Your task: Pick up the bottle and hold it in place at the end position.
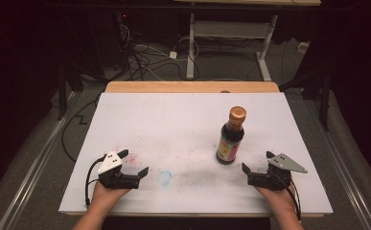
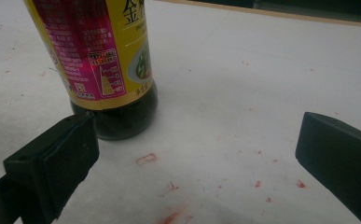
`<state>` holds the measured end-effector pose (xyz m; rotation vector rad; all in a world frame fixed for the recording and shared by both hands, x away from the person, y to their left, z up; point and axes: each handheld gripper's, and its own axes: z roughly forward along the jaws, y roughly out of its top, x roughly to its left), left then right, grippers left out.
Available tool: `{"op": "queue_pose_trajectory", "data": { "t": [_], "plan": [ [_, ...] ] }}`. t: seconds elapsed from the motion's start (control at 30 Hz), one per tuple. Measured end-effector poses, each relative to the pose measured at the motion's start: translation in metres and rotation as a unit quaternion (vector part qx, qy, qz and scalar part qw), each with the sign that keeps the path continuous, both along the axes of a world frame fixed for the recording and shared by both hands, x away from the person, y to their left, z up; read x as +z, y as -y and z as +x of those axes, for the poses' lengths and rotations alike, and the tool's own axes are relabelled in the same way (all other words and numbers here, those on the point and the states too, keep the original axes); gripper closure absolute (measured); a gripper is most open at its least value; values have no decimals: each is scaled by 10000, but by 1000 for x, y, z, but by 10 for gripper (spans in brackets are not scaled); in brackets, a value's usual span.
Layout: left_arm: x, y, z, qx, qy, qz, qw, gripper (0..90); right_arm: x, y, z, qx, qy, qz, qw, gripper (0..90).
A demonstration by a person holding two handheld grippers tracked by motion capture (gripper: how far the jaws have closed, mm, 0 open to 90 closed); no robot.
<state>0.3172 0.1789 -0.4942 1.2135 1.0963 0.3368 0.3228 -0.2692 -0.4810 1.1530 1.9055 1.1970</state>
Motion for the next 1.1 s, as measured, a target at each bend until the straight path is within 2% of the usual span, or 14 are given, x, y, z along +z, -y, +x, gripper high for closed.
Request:
{"op": "queue_pose_trajectory", "data": {
  "t": [0.37, 0.53, 0.63, 0.7, 0.9, 1.0, 1.1],
  "plan": [
    [0, 0, -2, -27, 61, -15, 10000, 0, 0, 1, -2, -3, 94, 37, 9999, 1],
    [0, 0, -1, -16, 61, -25, 10000, 0, 0, 1, -2, 31, 94, 52, 9999, 1],
    [0, 0, -1, -47, 25, -29, 10000, 0, 1, 1, -1, 105, 11, 132, 9999, 1],
    [0, 0, 0, -56, 4, -7, 10000, 0, 4, 1, -1, 160, 21, 224, 9996, 1],
    [-1, 2, 0, -101, -25, 72, 9999, 0, 16, -7, -3, 306, 174, 264, 9990, 2],
    [-1, 2, 1, -122, -95, 74, 9999, 0, 19, -12, -1, 342, 184, 257, 9989, 2],
    [-1, 3, 1, -128, -71, 129, 9998, 0, 21, -17, 3, 433, 146, 285, 9986, 2]
  ]
}}
